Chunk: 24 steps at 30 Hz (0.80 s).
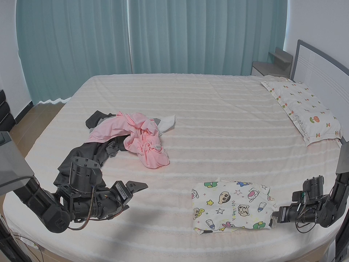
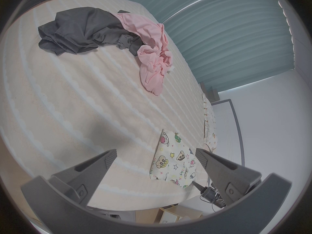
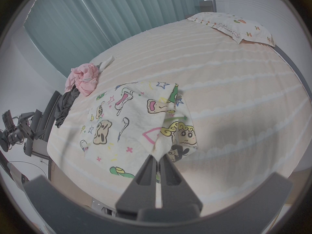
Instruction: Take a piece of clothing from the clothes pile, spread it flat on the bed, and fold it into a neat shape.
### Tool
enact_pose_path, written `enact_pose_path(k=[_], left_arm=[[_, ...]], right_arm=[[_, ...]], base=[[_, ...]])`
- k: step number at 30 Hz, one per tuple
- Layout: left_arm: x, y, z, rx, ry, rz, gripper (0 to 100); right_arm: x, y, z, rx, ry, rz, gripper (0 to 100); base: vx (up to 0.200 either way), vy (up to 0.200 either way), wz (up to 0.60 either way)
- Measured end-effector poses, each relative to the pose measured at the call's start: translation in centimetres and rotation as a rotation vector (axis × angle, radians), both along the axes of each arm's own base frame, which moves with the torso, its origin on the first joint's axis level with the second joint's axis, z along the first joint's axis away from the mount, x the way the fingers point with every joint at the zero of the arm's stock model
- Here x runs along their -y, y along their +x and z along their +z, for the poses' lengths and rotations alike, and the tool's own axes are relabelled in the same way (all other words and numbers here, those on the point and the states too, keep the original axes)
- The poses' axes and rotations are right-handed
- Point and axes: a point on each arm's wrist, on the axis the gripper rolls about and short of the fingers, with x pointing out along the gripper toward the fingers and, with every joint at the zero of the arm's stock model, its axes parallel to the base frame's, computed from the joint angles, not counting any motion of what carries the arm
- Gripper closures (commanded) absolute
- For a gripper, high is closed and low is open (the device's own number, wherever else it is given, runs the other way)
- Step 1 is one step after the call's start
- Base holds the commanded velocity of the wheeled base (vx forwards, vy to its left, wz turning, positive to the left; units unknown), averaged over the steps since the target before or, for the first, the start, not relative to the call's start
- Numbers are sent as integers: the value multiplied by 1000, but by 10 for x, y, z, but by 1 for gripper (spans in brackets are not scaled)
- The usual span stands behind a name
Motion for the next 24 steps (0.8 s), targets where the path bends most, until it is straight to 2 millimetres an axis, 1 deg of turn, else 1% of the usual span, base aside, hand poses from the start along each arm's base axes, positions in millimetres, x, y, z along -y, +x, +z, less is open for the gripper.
enact_pose_path(k=[8, 15, 19, 23, 24], left_arm=[[0, 0, -1, -2, 2, 0, 0], [0, 1, -2, -5, 5, 1, 0], [0, 1, -3, -8, 7, 1, 0], [0, 1, -3, -8, 8, 1, 0], [0, 1, -4, -9, 9, 1, 0]], right_arm=[[4, 15, 5, -65, -34, 22, 100], [13, 33, 13, -40, -69, 30, 100], [15, 36, 11, -42, -86, 43, 100], [15, 36, 4, -67, -98, 54, 100], [15, 36, 3, -73, -100, 56, 0]], base=[[0, 0, 0], [0, 0, 0], [0, 0, 0], [0, 0, 0], [0, 0, 0]])
